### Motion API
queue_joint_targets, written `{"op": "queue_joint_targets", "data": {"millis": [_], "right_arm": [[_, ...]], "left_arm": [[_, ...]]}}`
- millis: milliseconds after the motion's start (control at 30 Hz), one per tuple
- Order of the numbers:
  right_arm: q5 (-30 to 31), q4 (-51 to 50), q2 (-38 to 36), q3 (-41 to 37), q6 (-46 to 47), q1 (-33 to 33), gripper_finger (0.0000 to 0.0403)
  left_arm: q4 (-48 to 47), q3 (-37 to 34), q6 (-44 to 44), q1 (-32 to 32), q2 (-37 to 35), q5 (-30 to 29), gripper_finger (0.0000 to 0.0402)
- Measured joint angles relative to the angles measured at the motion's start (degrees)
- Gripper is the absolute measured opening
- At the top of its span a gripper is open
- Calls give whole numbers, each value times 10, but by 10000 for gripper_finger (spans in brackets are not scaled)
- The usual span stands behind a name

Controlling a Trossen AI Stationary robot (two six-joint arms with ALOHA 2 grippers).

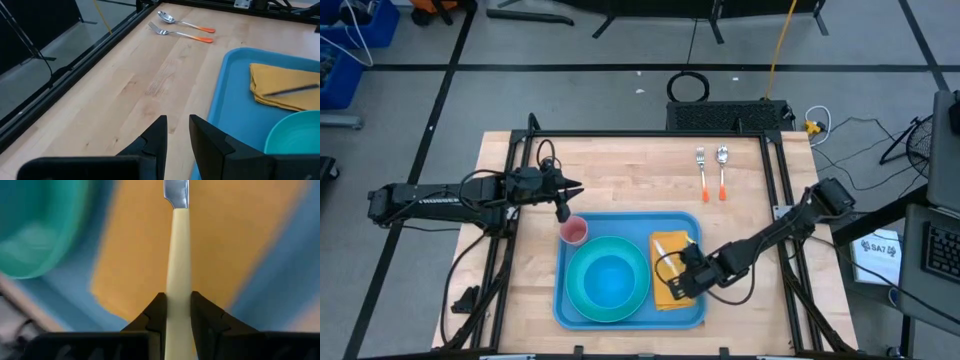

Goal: Set up tray
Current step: Put the yellow knife to the yellow napkin on the blue serving tray

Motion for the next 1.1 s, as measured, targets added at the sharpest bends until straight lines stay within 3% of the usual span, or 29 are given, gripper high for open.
{"op": "queue_joint_targets", "data": {"millis": [167, 300, 633, 800, 933, 1100], "right_arm": [[-9, 3, 9, 0, -28, -7, 48], [20, 3, 9, 0, -39, -3, 48], [150, -5, 9, 0, 4, 33, 48], [263, -62, 9, 15, 52, 55, 48], [246, -120, 13, 30, 68, 55, 48], [152, -165, 15, 35, 74, 46, 48]], "left_arm": [[0, 0, -6, 0, 0, 0, 88], [0, 0, -7, 0, 0, 0, 88], [0, 0, -7, 0, 0, 0, 88], [0, 0, -9, 0, 0, 0, 88], [0, 0, -9, 0, 0, 0, 88], [0, 0, -10, 0, 0, 0, 88]]}}
